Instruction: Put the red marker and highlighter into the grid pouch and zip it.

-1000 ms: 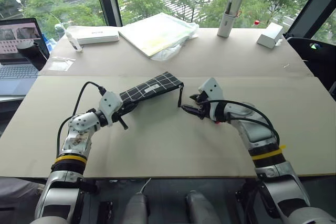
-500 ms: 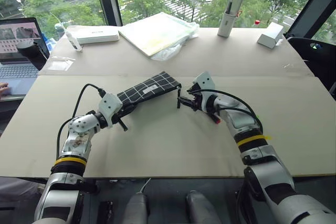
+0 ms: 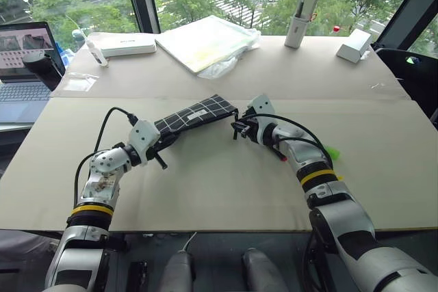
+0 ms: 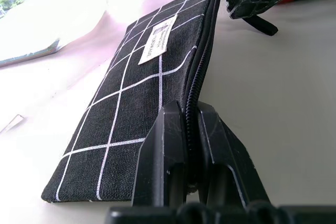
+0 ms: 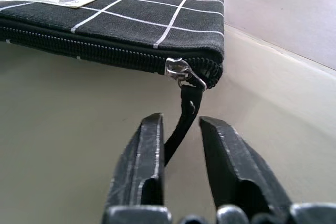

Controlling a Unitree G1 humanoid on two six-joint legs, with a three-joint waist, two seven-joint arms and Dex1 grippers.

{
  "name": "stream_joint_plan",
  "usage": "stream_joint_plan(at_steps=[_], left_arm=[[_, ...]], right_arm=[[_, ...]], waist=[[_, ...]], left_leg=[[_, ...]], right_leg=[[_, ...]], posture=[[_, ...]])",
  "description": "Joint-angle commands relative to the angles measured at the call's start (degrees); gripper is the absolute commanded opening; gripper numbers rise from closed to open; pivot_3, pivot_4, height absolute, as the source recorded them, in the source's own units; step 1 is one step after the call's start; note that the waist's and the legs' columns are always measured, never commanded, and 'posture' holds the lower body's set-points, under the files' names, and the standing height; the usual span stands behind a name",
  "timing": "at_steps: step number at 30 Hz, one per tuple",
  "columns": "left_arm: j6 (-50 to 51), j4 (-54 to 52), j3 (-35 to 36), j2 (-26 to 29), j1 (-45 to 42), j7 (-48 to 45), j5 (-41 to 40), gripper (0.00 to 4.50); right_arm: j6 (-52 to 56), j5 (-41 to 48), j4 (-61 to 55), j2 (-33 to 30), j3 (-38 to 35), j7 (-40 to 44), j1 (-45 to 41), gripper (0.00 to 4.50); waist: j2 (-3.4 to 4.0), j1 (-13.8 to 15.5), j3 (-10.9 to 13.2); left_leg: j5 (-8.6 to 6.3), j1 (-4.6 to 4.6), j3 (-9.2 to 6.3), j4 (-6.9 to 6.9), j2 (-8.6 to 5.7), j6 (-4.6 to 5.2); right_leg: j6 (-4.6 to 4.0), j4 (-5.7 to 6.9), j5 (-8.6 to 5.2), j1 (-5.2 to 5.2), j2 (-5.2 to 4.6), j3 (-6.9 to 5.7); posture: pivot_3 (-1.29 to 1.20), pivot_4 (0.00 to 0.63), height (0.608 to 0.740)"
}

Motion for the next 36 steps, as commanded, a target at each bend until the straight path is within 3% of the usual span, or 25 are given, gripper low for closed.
stream_joint_plan(at_steps=[1, 15, 34, 35, 36], left_arm=[[0.27, -2.21, 0.75, -0.02, -0.25, 0.54, -0.54, 0.00], [0.72, -1.66, 0.05, -1.08, -1.31, 0.63, -0.21, 0.00], [1.31, -1.37, -0.11, -1.30, -2.46, -0.18, 0.05, 0.00], [1.33, -1.41, -0.10, -1.30, -2.47, -0.16, 0.04, 0.00], [1.34, -1.44, -0.08, -1.31, -2.47, -0.15, 0.04, 0.00]], right_arm=[[-1.77, -0.16, -1.25, 0.16, -0.67, 0.77, -1.32, 0.03], [-1.53, -4.89, -6.27, 4.35, 6.97, 6.09, -0.48, 0.03], [4.16, -2.42, -14.58, 11.02, 9.40, 12.54, 0.93, 0.03], [3.97, -2.87, -14.02, 10.69, 9.15, 11.97, 0.91, 0.48], [3.83, -3.17, -13.63, 10.45, 8.97, 11.57, 0.88, 0.61]], waist=[[0.00, -0.01, 0.00], [0.00, -0.11, 0.00], [0.00, 0.03, 0.00], [0.00, 0.08, 0.00], [0.00, 0.13, 0.00]], left_leg=[[0.00, -0.03, 0.00, 0.00, 0.00, -0.01], [0.05, -0.19, 0.05, 0.01, -0.01, -0.08], [0.07, -0.18, 0.03, 0.02, 0.00, -0.11], [0.07, -0.19, 0.03, 0.02, 0.00, -0.11], [0.07, -0.19, 0.03, 0.02, -0.01, -0.12]], right_leg=[[0.00, 0.01, 0.00, -0.04, 0.00, 0.00], [-0.02, 0.47, 0.01, -0.50, 0.00, 0.02], [-0.02, 0.76, 0.01, -0.52, 0.00, -0.05], [-0.02, 0.75, 0.01, -0.51, 0.00, -0.05], [-0.02, 0.75, 0.01, -0.51, -0.01, -0.06]], posture=[[0.00, 0.150, 0.731], [0.00, 0.150, 0.731], [0.00, 0.150, 0.731], [0.00, 0.150, 0.731], [0.00, 0.150, 0.731]])
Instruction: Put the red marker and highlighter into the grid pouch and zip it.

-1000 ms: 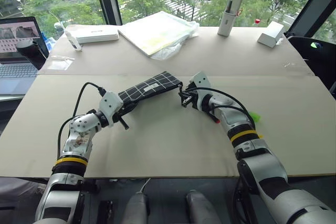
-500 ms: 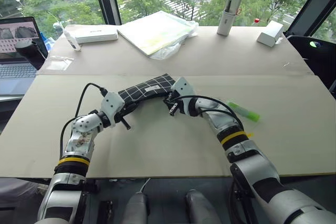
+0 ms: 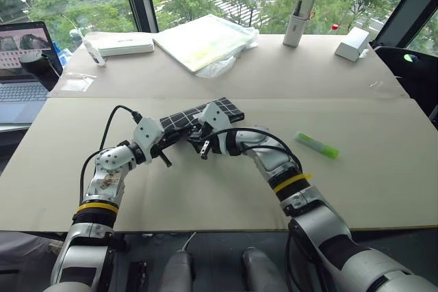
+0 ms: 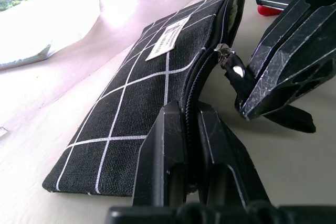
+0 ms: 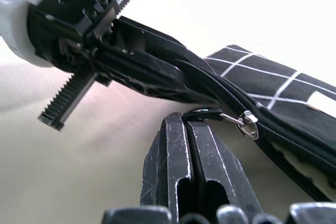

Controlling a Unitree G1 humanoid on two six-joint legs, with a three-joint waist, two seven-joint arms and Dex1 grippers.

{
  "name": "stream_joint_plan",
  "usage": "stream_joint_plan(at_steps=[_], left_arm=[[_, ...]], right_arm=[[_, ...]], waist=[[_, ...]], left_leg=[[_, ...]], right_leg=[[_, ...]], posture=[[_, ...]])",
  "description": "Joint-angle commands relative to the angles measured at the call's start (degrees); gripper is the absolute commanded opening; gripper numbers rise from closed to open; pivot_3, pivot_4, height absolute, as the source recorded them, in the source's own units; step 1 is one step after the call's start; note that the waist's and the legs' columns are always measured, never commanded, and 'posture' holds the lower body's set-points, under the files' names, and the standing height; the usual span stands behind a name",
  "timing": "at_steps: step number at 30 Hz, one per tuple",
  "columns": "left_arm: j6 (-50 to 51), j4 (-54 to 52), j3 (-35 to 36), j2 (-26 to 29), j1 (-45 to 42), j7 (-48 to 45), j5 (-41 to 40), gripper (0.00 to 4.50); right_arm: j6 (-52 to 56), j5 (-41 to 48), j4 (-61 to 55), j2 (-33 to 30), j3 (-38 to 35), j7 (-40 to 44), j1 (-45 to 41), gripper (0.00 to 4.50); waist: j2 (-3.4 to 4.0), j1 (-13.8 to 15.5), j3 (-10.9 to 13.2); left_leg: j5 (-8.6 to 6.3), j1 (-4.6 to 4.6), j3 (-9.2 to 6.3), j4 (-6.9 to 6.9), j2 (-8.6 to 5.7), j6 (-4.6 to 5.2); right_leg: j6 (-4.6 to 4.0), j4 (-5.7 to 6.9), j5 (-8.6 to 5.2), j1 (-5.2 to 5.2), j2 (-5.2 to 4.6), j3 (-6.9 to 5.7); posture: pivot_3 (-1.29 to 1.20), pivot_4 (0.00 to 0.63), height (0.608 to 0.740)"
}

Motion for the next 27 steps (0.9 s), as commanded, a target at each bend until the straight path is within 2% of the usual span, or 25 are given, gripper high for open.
stream_joint_plan(at_steps=[1, 5, 7, 8, 13, 15, 19, 23, 27], left_arm=[[0.07, -1.44, 0.10, 0.07, -1.18, -0.17, -0.25, 0.00], [0.27, -1.92, 0.16, 0.05, -1.00, -0.12, -0.36, 0.00], [0.45, -2.60, 0.31, -0.09, -0.71, -0.23, -0.80, 0.00], [0.59, -3.06, 0.43, -0.14, -0.51, -0.38, -1.13, 0.00], [2.22, -6.14, 1.18, -0.09, 0.98, -2.56, -3.74, 0.00], [2.98, -7.77, 1.51, 0.02, 1.78, -3.96, -5.07, 0.00], [6.13, -12.16, 2.33, 1.10, 3.53, -7.10, -8.63, 0.00], [10.41, -13.98, 3.43, 3.65, 4.00, -8.87, -10.62, 0.00], [12.31, -14.25, 4.65, 5.91, 3.09, -9.49, -11.53, 0.00]], right_arm=[[-0.18, 0.40, -1.02, -0.25, -0.82, -0.93, 0.00, 0.85], [2.25, 1.97, -1.36, -2.59, -3.23, -0.21, -0.40, 2.17], [5.61, 3.83, -4.78, -5.57, -4.56, 2.58, 0.79, 2.89], [8.17, 5.68, -8.18, -8.49, -5.26, 5.76, 2.21, 3.11], [12.12, 12.69, -26.04, -24.90, -8.87, 18.28, 11.84, 3.11], [10.52, 14.77, -29.01, -29.28, -11.83, 19.73, 14.29, 3.11], [2.83, 12.82, -20.51, -35.37, -19.93, 14.21, 14.72, 3.11], [-6.37, 7.62, -9.01, -40.61, -20.61, 10.89, 15.34, 3.11], [-10.72, 7.77, -0.37, -43.33, -21.83, 11.53, 14.87, 3.11]], waist=[[0.00, 0.05, 0.00], [0.00, 0.08, 0.00], [0.00, 0.12, 0.00], [0.00, 0.20, 0.00], [0.00, 0.61, 0.00], [-0.01, 0.30, 0.01], [-0.04, -0.23, 0.02], [-0.04, 0.04, 0.02], [-0.05, 0.02, 0.03]], left_leg=[[0.00, 0.00, 0.00, 0.00, 0.00, 0.00], [0.00, 0.00, 0.00, 0.00, 0.00, -0.01], [0.01, 0.00, 0.00, 0.01, 0.00, -0.01], [0.01, -0.01, 0.00, 0.02, 0.00, -0.01], [0.00, -0.23, -0.06, 0.11, -0.03, -0.01], [0.00, -0.26, -0.06, 0.12, -0.03, 0.00], [0.01, -0.12, -0.04, 0.11, 0.00, -0.01], [0.01, 0.03, 0.01, 0.11, -0.02, -0.01], [0.01, 0.01, 0.06, 0.11, -0.03, -0.01]], right_leg=[[0.00, 0.00, 0.00, 0.00, 0.00, 0.00], [0.00, -0.01, 0.00, 0.00, 0.00, -0.01], [0.00, -0.01, 0.00, 0.01, -0.01, -0.01], [0.00, -0.02, 0.00, 0.00, -0.01, -0.01], [0.00, -0.10, 0.00, 0.00, -0.04, -0.04], [0.01, -0.36, 0.00, 0.00, -0.04, -0.04], [0.01, -0.35, -0.01, 0.00, 0.03, 0.00], [0.01, -0.39, -0.01, 0.14, 0.01, 0.05], [0.01, -0.39, -0.01, 0.10, 0.00, 0.11]], posture=[[0.00, 0.150, 0.731], [0.00, 0.150, 0.731], [0.00, 0.150, 0.731], [0.00, 0.150, 0.731], [0.00, 0.150, 0.731], [0.00, 0.150, 0.731], [0.00, 0.150, 0.731], [0.00, 0.150, 0.731], [0.00, 0.150, 0.731]])
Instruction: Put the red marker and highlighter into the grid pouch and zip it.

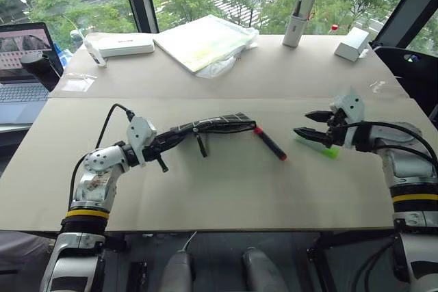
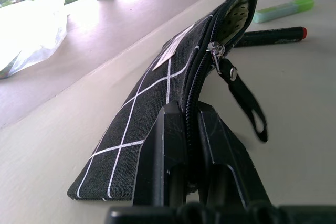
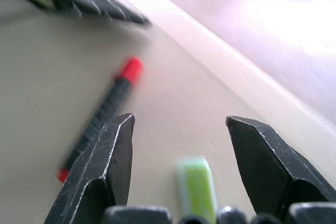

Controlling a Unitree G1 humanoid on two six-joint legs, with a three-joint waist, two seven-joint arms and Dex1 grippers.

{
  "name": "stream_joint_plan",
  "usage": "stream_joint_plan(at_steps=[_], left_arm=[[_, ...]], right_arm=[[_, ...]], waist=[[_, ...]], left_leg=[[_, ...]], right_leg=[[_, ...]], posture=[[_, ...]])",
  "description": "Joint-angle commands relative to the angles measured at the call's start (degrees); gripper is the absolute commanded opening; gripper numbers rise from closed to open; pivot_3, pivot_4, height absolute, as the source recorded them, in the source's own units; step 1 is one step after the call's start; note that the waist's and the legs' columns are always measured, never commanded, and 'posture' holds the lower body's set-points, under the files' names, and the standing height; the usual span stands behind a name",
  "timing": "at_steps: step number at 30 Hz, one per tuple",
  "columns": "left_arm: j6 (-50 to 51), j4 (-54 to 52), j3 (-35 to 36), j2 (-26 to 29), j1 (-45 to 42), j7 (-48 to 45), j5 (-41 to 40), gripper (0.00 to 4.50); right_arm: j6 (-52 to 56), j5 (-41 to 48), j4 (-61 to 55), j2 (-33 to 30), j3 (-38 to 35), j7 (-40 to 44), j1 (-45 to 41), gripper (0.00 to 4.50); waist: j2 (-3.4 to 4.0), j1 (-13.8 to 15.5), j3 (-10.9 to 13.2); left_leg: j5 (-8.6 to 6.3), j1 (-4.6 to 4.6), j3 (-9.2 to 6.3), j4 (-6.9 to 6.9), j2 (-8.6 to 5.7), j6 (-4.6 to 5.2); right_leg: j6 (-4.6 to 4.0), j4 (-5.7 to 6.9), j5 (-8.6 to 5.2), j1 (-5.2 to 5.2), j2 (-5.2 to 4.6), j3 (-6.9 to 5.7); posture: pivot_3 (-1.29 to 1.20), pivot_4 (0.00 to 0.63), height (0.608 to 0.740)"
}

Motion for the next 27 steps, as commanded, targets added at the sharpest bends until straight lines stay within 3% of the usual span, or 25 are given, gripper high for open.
stream_joint_plan(at_steps=[1, 7, 26, 27], left_arm=[[1.14, -2.08, 2.43, 1.71, -1.68, -0.26, -1.62, 0.00], [2.86, -2.89, 3.37, 2.42, -1.75, -0.69, -2.35, 0.00], [6.90, -6.47, 3.79, 4.70, 1.70, -2.38, -3.04, 0.00], [7.13, -6.56, 3.84, 4.93, 1.83, -2.41, -2.98, 0.00]], right_arm=[[-4.54, 0.48, 5.52, -2.16, -2.87, 0.34, -1.10, 3.11], [-7.08, 0.82, 13.94, -3.45, -3.88, 1.14, -1.83, 3.11], [-7.31, -3.25, 24.19, -1.14, 1.52, 5.09, -3.50, 3.11], [-7.04, -3.26, 24.96, -0.93, 1.41, 4.93, -3.88, 2.88]], waist=[[0.00, -0.03, 0.00], [0.00, 0.01, 0.00], [0.00, -0.04, 0.00], [0.00, -0.05, 0.00]], left_leg=[[0.00, 0.00, 0.01, 0.00, 0.00, 0.00], [0.00, 0.01, 0.02, 0.01, -0.01, 0.00], [0.00, 0.07, 0.01, 0.01, 0.00, 0.00], [0.01, 0.10, 0.01, 0.01, 0.00, -0.01]], right_leg=[[0.00, 0.00, 0.00, 0.00, 0.00, 0.01], [0.00, -0.01, 0.00, 0.04, -0.01, 0.02], [0.00, 0.00, 0.00, 0.09, -0.01, 0.01], [0.00, 0.00, 0.00, 0.12, -0.01, 0.01]], posture=[[0.00, 0.150, 0.731], [0.00, 0.150, 0.731], [0.00, 0.150, 0.731], [0.00, 0.150, 0.731]])
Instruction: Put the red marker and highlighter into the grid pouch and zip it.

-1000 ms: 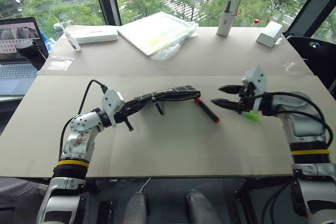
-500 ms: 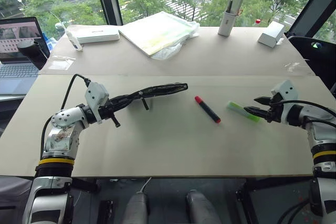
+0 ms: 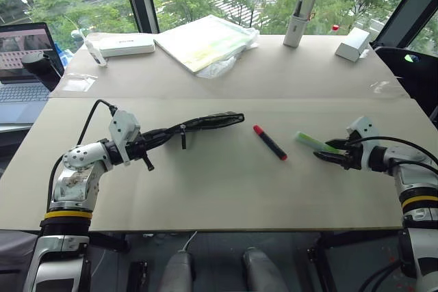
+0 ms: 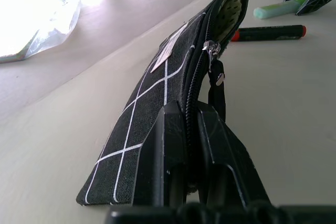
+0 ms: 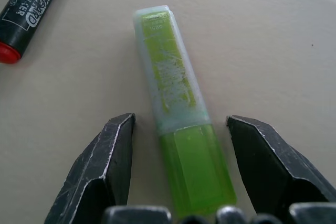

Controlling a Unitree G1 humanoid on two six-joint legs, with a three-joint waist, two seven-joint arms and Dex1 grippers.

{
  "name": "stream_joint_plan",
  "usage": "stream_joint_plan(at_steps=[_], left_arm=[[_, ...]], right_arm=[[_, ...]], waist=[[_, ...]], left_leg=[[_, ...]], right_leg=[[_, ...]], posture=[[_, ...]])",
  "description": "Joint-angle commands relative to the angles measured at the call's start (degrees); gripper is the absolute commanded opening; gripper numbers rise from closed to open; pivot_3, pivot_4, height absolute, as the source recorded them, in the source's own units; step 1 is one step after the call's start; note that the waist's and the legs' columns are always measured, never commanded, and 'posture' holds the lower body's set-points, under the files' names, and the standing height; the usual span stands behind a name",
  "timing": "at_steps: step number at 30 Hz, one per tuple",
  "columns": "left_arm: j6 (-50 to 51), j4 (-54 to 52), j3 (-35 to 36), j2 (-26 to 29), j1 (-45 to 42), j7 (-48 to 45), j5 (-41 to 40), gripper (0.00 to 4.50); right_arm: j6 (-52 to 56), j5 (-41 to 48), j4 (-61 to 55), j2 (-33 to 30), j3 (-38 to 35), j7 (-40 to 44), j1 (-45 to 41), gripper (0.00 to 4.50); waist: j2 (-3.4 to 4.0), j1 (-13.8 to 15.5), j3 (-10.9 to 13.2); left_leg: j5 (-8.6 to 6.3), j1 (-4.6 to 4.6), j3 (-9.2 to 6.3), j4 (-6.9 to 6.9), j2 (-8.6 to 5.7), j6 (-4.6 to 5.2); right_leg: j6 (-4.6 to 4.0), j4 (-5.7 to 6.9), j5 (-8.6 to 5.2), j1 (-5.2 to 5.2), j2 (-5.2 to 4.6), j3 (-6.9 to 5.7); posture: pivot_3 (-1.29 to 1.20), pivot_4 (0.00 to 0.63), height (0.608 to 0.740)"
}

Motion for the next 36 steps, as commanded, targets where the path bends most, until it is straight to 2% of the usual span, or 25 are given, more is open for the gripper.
stream_joint_plan(at_steps=[1, 6, 8, 12, 15, 20, 24, 29, 36], left_arm=[[0.31, -2.35, 1.44, 1.40, 0.35, -0.29, -0.84, 0.00], [0.41, -2.60, 1.46, 1.78, 0.62, -0.11, -0.76, 0.00], [0.34, -2.61, 1.37, 1.82, 0.67, -0.01, -0.65, 0.00], [0.20, -2.59, 0.96, 1.43, 0.75, 0.08, -0.55, 0.00], [0.16, -2.28, 0.59, 1.12, 0.42, -0.05, -0.50, 0.00], [-0.07, -1.33, 0.06, 0.71, -0.34, -0.45, -0.35, 0.00], [-0.27, -0.79, -0.47, 0.11, -0.84, -0.54, -0.13, 0.00], [-0.47, -0.51, -1.02, -0.52, -1.29, -0.52, 0.04, 0.00], [-0.77, -0.40, -1.53, -0.68, -1.44, -0.89, 0.18, 0.00]], right_arm=[[-0.24, -1.02, 2.50, 0.31, 0.37, -0.02, -1.10, 2.59], [-0.35, -0.16, 1.15, 0.39, -0.28, 2.11, -0.61, 1.04], [-0.59, -0.15, 0.28, 0.38, -0.39, 2.08, -0.47, 1.05], [-2.88, 0.66, -1.68, 1.60, -3.15, -4.53, -3.09, 1.05], [1.97, 7.47, -13.76, 2.93, -6.03, -1.89, -4.72, 1.05], [10.99, 11.88, -37.94, 3.86, -0.54, 2.24, -1.36, 1.05], [13.52, 10.15, -47.98, 5.95, 5.43, 1.66, 0.34, 1.05], [10.64, 4.89, -49.45, 7.58, 12.11, 1.02, 1.81, 1.05], [7.16, 1.99, -44.75, 8.95, 13.95, 0.35, 0.21, 1.05]], waist=[[0.00, -0.02, 0.00], [0.00, -0.02, 0.00], [0.00, -0.01, 0.00], [0.00, -0.09, 0.00], [0.07, -0.34, 0.04], [0.15, -0.12, 0.08], [0.13, 0.37, 0.08], [0.13, 0.83, 0.08], [0.12, 0.66, 0.08]], left_leg=[[0.00, 0.02, 0.00, 0.00, 0.00, 0.00], [0.00, 0.04, -0.01, 0.00, 0.00, 0.00], [0.00, 0.04, -0.01, 0.00, 0.00, 0.00], [0.00, 0.03, 0.00, 0.00, 0.00, 0.00], [0.00, -0.01, 0.01, 0.00, 0.00, 0.00], [0.00, -0.05, -0.03, -0.01, 0.04, 0.00], [0.00, -0.08, -0.03, 0.07, 0.03, 0.00], [0.00, -0.26, -0.04, 0.27, 0.01, 0.00], [-0.01, -0.33, -0.06, 0.41, 0.02, 0.01]], right_leg=[[0.00, 0.00, 0.00, 0.02, 0.00, 0.00], [0.00, 0.00, 0.00, 0.04, 0.00, -0.01], [0.00, 0.00, 0.00, 0.04, 0.00, -0.01], [0.00, 0.00, 0.00, 0.04, 0.00, 0.00], [0.00, 0.06, 0.00, -0.07, 0.01, 0.04], [0.00, 0.12, 0.00, -0.12, 0.02, -0.02], [0.00, 0.11, 0.00, -0.08, 0.01, -0.03], [0.01, 0.13, 0.00, -0.16, 0.00, -0.06], [0.01, 0.19, 0.00, -0.18, 0.01, -0.09]], posture=[[0.00, 0.150, 0.731], [0.00, 0.150, 0.731], [0.00, 0.150, 0.731], [0.00, 0.150, 0.731], [0.00, 0.150, 0.731], [0.00, 0.150, 0.731], [0.00, 0.150, 0.731], [0.00, 0.150, 0.731], [0.00, 0.150, 0.731]])
